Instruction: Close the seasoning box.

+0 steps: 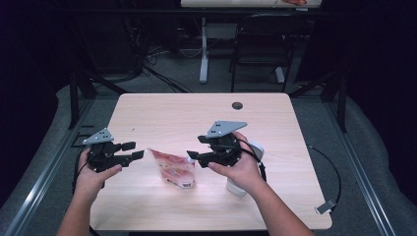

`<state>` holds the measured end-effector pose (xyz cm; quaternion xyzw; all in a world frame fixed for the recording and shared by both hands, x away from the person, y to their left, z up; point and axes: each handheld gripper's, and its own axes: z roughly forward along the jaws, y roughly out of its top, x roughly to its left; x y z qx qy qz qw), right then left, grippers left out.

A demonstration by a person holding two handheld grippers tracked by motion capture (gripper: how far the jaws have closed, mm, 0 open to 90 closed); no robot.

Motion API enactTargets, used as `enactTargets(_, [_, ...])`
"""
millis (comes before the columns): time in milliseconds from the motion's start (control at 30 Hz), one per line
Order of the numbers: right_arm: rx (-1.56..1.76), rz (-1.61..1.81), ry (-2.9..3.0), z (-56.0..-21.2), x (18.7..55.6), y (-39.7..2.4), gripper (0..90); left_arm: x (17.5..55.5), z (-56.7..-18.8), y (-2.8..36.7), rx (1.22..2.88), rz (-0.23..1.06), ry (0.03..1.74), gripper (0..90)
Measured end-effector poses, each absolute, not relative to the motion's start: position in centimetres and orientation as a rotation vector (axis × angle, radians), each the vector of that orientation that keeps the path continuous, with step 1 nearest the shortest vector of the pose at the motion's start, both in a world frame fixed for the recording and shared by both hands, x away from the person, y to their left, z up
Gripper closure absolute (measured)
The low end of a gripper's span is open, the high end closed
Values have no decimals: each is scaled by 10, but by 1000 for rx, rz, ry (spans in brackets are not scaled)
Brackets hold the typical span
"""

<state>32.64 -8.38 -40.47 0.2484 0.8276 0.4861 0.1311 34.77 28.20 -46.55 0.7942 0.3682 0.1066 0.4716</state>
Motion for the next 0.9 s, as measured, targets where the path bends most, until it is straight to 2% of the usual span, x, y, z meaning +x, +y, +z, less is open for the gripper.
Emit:
enactTargets(500, [781, 1456, 2288, -398, 317, -117, 413, 350, -466, 279, 1964, 264, 896, 444])
enactTargets(900, [923, 1510, 2164, -402, 309, -168, 507, 349, -465, 280, 1966, 261, 896, 444])
